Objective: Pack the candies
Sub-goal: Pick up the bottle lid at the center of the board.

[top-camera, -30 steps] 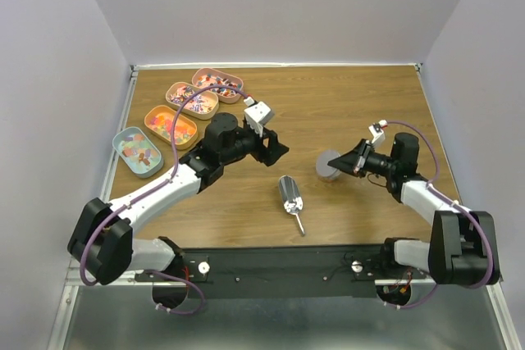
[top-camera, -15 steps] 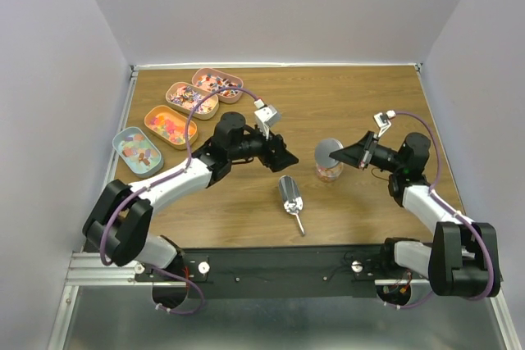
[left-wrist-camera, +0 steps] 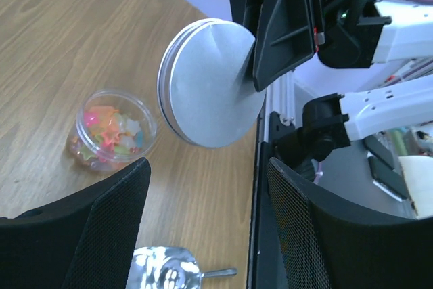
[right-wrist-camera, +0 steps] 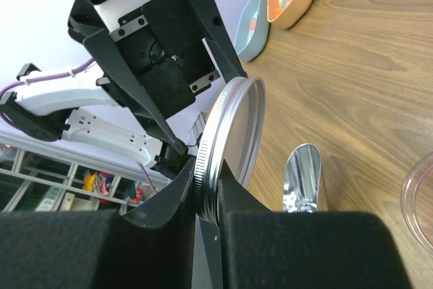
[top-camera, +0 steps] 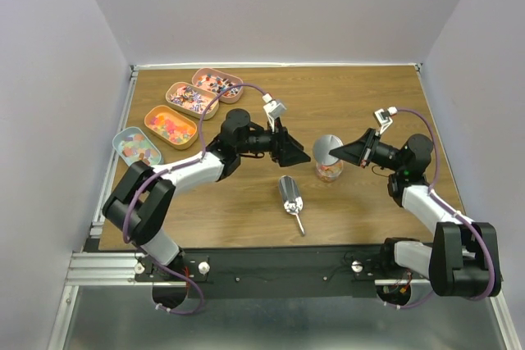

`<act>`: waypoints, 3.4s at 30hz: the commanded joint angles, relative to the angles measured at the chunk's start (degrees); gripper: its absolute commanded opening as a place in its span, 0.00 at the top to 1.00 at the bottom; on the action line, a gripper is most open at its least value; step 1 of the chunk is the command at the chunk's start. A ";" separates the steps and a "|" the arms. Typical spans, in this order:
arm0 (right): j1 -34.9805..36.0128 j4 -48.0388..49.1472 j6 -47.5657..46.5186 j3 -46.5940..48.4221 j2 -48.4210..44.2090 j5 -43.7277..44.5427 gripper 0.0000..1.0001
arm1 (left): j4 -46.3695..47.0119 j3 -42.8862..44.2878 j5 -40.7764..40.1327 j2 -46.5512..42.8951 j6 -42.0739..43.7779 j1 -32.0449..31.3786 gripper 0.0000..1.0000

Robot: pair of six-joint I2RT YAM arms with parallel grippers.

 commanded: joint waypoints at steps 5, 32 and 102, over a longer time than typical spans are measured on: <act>1.21 5.77 3.14 0.79 -0.95 -1.77 0.99 | 12.01 3.27 3.16 5.50 -9.26 0.21 0.23; 2.71 7.62 3.15 -1.23 2.91 -0.71 0.98 | 47.52 -1.92 9.22 15.17 -34.04 -0.58 1.00; 9.12 -11.63 -22.34 9.14 3.96 9.13 0.00 | 37.60 -4.38 -7.22 9.02 -41.52 2.76 1.00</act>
